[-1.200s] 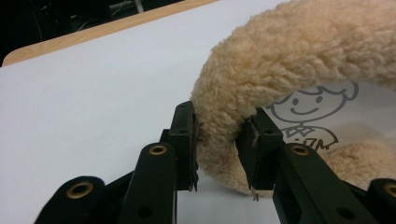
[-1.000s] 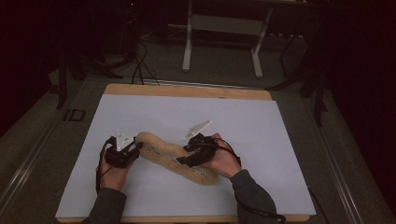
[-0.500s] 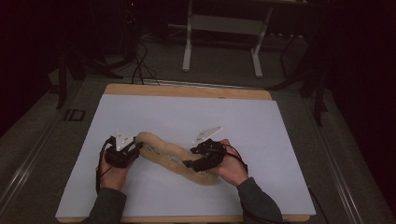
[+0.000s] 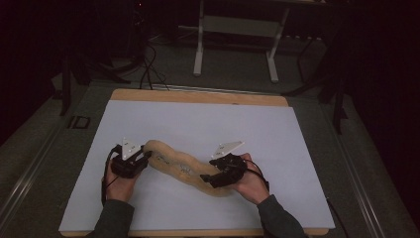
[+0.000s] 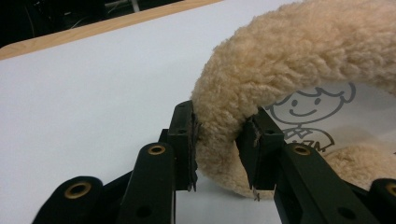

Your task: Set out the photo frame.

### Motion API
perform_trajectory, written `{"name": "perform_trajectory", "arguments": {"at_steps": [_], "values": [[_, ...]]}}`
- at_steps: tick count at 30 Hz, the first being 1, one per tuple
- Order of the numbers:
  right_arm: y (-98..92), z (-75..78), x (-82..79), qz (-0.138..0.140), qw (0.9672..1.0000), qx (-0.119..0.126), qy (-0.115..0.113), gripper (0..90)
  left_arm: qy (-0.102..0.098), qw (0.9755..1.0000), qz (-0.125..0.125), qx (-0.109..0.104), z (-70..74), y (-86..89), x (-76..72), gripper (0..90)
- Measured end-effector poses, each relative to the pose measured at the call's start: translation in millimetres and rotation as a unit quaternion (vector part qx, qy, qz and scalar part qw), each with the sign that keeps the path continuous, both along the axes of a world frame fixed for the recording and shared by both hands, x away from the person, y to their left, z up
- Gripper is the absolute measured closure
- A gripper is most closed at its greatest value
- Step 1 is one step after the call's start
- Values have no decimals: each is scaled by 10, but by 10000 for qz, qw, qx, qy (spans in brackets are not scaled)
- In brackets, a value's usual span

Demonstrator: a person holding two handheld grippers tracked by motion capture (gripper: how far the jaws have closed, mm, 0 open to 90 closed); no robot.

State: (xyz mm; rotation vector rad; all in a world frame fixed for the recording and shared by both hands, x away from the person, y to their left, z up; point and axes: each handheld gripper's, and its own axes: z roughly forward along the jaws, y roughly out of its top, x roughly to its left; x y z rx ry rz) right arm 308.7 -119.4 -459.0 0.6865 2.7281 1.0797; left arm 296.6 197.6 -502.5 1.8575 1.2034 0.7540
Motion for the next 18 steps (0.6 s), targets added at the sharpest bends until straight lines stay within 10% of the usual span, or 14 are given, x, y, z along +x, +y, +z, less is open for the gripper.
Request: {"name": "perform_trajectory", "arguments": {"at_steps": [18], "values": [[-240, -305, -89, -240, 9994, -55, 243, 470, 11, 10000, -8, -78, -7, 13, 15, 683]]}}
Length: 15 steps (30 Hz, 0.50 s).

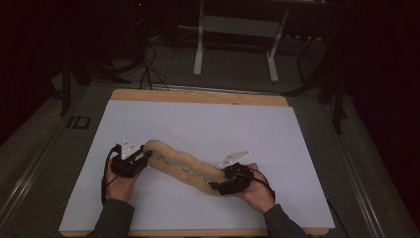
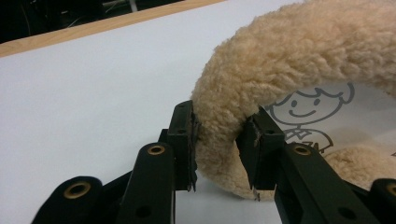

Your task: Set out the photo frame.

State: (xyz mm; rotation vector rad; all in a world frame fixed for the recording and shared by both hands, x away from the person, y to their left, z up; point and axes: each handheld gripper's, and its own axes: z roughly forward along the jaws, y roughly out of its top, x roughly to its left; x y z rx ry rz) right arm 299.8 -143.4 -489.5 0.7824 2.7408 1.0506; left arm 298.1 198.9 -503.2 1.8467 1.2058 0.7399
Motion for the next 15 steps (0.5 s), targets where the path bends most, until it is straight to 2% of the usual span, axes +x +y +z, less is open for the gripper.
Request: {"name": "perform_trajectory", "arguments": {"at_steps": [4, 8, 12, 15], "values": [[-21, -25, -34, -5, 10000, 29, 7, 519, -3, 10000, 4, -1, -1, -1, 0, 681], [-24, -43, -55, -31, 9999, 90, -82, 552, -8, 10000, -20, -32, -5, 12, 6, 659], [-27, -75, -59, -39, 10000, 19, -47, 532, 91, 9999, -40, -55, -36, 43, 48, 626], [-44, -122, -67, -81, 10000, -40, -24, 540, 147, 9997, -51, -172, -54, 68, 80, 633]]}}
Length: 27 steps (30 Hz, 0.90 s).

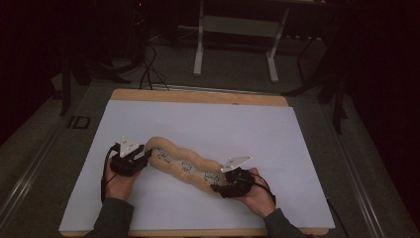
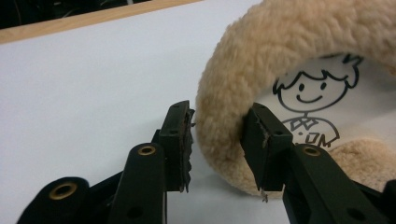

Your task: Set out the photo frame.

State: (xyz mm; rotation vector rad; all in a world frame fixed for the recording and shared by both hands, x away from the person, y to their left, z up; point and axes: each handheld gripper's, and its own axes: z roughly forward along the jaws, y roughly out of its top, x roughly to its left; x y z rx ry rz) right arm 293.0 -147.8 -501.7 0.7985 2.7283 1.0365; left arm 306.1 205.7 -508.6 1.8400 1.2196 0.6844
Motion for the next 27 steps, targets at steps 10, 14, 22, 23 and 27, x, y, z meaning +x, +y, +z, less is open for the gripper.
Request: {"name": "perform_trajectory", "arguments": {"at_steps": [10, 14, 22, 23, 27], "values": [[-18, -4, -28, -42, 9999, -42, -162, 637, -7, 9999, -79, -108, -26, -7, 45, 611], [-17, -2, -33, -53, 9998, -49, -174, 643, -114, 9997, -197, -96, -19, -31, 56, 598], [-35, 22, -26, -89, 9996, -89, -249, 645, -50, 9997, -221, -99, -20, -2, 72, 689], [-40, 24, -23, -107, 9995, -103, -264, 643, -29, 9996, -247, -102, -16, 4, 70, 697], [-62, 43, -18, -190, 9992, -130, -327, 638, -16, 9996, -279, -42, -5, 2, 57, 710]]}}
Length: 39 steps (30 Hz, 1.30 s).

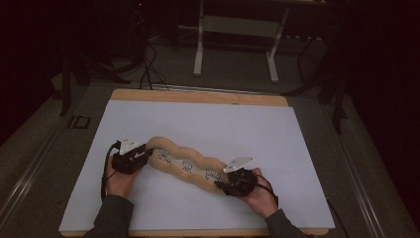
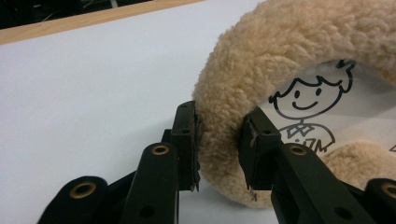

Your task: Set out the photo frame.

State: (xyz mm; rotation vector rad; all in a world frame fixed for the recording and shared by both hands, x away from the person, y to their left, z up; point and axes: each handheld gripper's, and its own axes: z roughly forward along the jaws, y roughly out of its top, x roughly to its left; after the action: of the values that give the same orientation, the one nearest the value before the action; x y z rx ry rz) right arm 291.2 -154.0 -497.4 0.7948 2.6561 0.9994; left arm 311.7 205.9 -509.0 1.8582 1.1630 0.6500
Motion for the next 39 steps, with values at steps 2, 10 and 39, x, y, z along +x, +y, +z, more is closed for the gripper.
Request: {"name": "perform_trajectory", "arguments": {"at_steps": [2, 10, 39], "values": [[-13, 8, 6, -60, 10000, -12, -13, 638, -6, 10000, -21, 30, 8, -9, -13, 715], [-99, 51, 60, -435, 9989, -10, -156, 655, -35, 9999, -85, 54, 23, -64, -41, 721], [-397, 199, 302, -1033, 9928, 579, -188, 563, -331, 9994, 39, 8, 110, -252, -159, 717]]}}
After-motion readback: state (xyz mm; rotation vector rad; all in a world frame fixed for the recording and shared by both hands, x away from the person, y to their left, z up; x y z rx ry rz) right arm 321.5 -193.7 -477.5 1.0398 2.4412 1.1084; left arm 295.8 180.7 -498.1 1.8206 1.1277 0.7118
